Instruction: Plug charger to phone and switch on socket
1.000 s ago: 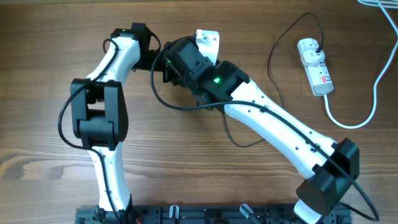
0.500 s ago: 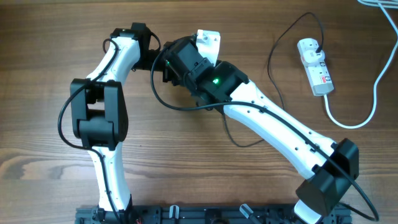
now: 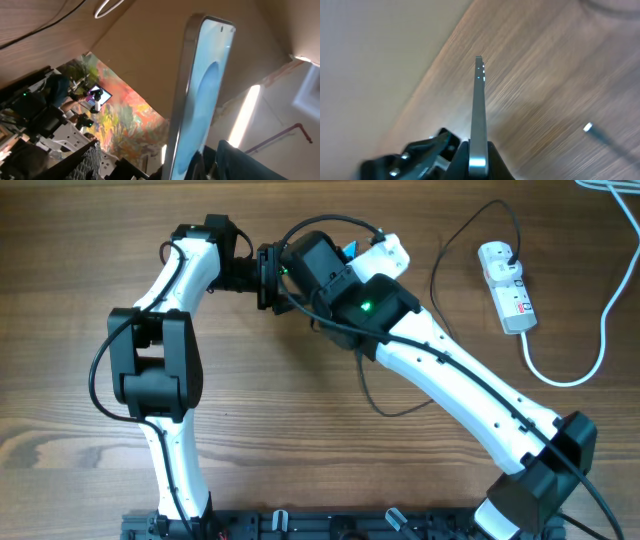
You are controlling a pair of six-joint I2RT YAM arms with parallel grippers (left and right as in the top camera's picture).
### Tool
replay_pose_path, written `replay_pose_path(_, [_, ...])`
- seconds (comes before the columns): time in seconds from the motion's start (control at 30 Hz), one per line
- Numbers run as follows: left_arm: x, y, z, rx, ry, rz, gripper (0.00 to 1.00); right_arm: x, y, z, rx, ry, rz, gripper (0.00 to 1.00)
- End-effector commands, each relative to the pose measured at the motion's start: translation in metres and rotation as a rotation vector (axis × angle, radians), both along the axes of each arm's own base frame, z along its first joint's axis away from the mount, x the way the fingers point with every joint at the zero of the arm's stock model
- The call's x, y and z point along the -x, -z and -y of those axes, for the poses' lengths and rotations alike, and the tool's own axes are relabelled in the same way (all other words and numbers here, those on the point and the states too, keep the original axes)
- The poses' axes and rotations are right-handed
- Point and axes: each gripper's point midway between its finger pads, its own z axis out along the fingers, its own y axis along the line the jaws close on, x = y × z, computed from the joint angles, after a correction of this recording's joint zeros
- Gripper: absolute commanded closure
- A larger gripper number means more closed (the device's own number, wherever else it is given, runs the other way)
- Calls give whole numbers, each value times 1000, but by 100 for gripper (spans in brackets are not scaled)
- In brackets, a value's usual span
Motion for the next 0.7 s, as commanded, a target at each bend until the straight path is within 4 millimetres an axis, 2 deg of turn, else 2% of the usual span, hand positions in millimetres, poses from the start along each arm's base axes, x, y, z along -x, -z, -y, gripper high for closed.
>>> replay_pose_path(0.0, [-1,-24,-2,23,-6,13,27,6,-15,-10,-251,109,-6,96])
replay_pose_path(0.17, [-1,-24,-2,22,-6,-1,27,9,-13,-19,-305,99,-36,96])
replay_pose_path(0.23, [-1,-24,-2,19,-6,-34,34,9,-14,-19,-319,110,-35,96])
replay_pose_path(0.27, [-1,-25,-2,17,-6,-59,43,9,-13,-19,-323,117,-38,95])
replay_pose_path(0.33, [-1,-24,-2,12,-6,-99,48,12,-7,-16,-368,191,-62,96])
replay_pose_path(0.4, [-1,-24,-2,12,-6,-105,48,16,-1,-11,-410,269,-82,96])
replay_pose_path(0.67, [-1,-24,-2,11,-6,-109,48,12,-7,-26,-480,234,-82,96])
